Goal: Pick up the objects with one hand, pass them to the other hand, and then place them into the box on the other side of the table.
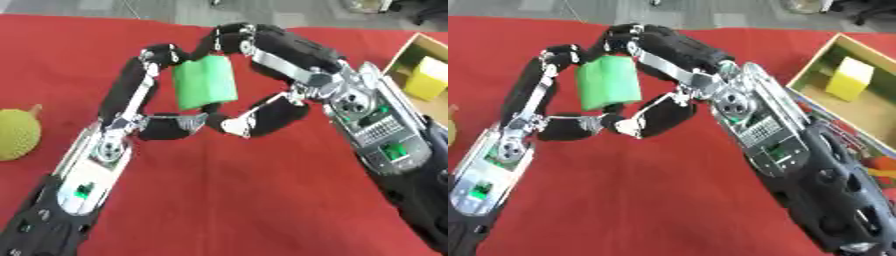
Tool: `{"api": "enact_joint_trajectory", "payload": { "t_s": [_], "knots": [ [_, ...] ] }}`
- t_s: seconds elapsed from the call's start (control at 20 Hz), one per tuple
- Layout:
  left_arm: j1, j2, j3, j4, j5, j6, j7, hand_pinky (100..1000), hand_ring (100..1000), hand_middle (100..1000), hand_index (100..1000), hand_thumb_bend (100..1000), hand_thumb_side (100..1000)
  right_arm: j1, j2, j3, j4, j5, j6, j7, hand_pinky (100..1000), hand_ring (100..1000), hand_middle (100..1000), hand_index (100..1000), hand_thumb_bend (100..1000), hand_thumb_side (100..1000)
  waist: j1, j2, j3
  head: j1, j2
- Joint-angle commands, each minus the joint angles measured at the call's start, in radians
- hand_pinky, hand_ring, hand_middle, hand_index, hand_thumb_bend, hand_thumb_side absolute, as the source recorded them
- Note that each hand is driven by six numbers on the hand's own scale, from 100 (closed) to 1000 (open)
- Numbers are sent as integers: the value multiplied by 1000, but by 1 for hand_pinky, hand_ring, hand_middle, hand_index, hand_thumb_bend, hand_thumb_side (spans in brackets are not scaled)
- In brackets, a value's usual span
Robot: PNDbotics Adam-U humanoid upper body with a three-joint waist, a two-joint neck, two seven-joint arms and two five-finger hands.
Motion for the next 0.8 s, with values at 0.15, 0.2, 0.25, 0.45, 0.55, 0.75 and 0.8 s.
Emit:
{"api": "enact_joint_trajectory", "payload": {
  "t_s": [0.15, 0.2, 0.25, 0.45, 0.55, 0.75, 0.8],
  "knots": [
    [-17, 0, -2, -27, 1, -2, -2, 711, 633, 538, 589, 100, 264, -10, 1, -13, -10, 13, 0, -31, 824, 854, 799, 843, 434, 189, 5, -12, -2, 1, -10],
    [-17, 0, -2, -27, 1, -2, -3, 710, 632, 538, 589, 100, 264, -10, 1, -13, -9, 15, 0, -34, 824, 854, 799, 842, 432, 185, 5, -11, -2, 1, -11],
    [-17, 0, -2, -28, 2, -2, -3, 710, 632, 538, 589, 100, 264, -10, 2, -13, -8, 17, -1, -36, 824, 854, 798, 842, 433, 184, 6, -11, -2, 2, -12],
    [-17, -1, -3, -30, 4, -2, -4, 710, 631, 537, 588, 100, 264, -9, 3, -14, -2, 24, -1, -39, 823, 853, 798, 842, 429, 186, 6, -9, -3, 3, -13],
    [-16, -1, -3, -31, 5, -2, -3, 710, 631, 537, 588, 100, 264, -9, 4, -14, 1, 28, -3, -37, 824, 854, 798, 841, 427, 188, 6, -9, -3, 3, -13],
    [-16, 0, -5, -32, 4, -4, -4, 710, 632, 538, 589, 100, 258, -10, 2, -15, 3, 36, -7, -34, 833, 863, 801, 838, 424, 178, 6, -8, -3, 4, -13],
    [-15, 1, -6, -34, 1, -6, -4, 710, 632, 538, 589, 100, 258, -10, 1, -17, 4, 46, -11, -34, 835, 864, 801, 838, 425, 177, 6, -8, -2, 5, -13]
  ]
}}
